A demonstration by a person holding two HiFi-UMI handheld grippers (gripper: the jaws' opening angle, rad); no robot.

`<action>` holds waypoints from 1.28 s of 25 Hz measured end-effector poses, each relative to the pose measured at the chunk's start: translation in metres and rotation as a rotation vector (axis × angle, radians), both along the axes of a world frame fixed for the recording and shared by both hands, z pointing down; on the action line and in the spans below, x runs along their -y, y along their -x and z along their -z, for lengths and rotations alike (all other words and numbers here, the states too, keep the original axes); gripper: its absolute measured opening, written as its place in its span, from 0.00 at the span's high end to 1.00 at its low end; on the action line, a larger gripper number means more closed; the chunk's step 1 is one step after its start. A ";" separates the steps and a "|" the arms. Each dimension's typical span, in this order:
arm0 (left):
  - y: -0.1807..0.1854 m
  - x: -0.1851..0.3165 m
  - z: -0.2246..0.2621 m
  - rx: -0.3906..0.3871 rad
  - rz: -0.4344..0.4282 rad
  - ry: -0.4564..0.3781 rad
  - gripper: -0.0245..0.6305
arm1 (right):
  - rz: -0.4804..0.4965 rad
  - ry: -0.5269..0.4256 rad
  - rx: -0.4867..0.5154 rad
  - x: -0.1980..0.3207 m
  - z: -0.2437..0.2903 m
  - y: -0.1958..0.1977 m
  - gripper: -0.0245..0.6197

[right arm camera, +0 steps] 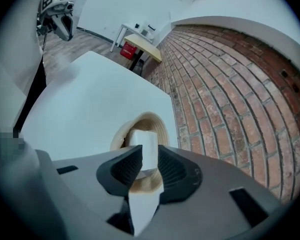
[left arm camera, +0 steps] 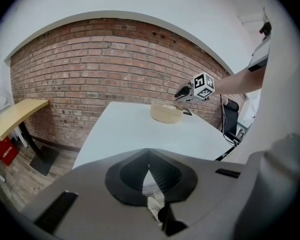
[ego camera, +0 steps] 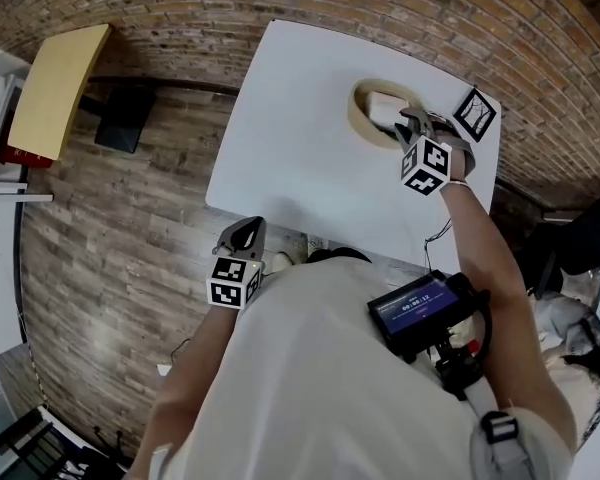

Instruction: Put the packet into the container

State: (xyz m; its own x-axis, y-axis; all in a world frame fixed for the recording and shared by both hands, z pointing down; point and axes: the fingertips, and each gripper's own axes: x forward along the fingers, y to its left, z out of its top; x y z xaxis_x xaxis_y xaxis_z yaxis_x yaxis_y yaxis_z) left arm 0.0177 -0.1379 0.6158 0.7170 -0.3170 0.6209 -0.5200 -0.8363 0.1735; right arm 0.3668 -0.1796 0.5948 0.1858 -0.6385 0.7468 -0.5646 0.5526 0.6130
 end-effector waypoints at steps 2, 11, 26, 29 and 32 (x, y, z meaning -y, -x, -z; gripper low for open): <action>0.004 -0.001 0.002 -0.007 -0.008 -0.007 0.95 | -0.017 -0.033 -0.001 -0.006 0.008 0.005 0.87; 0.007 -0.001 0.013 -0.051 -0.051 -0.030 0.95 | -0.136 -0.137 0.219 -0.043 0.039 0.035 0.95; 0.001 -0.032 0.021 -0.081 -0.206 -0.024 0.95 | -0.503 -0.313 0.767 -0.142 0.041 0.106 0.95; 0.002 -0.036 0.020 -0.081 -0.229 -0.019 0.95 | -0.528 -0.354 0.833 -0.157 0.039 0.125 0.95; 0.003 -0.039 0.019 -0.082 -0.253 -0.016 0.95 | -0.535 -0.383 0.879 -0.165 0.039 0.148 0.95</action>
State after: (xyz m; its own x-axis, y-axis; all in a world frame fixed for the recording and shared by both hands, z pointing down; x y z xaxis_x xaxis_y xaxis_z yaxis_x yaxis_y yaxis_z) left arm 0.0145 -0.0988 0.5966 0.8221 -0.1303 0.5542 -0.2786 -0.9410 0.1922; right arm 0.2190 -0.0145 0.5553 0.0084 -0.8520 0.5235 -0.9985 -0.0356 -0.0418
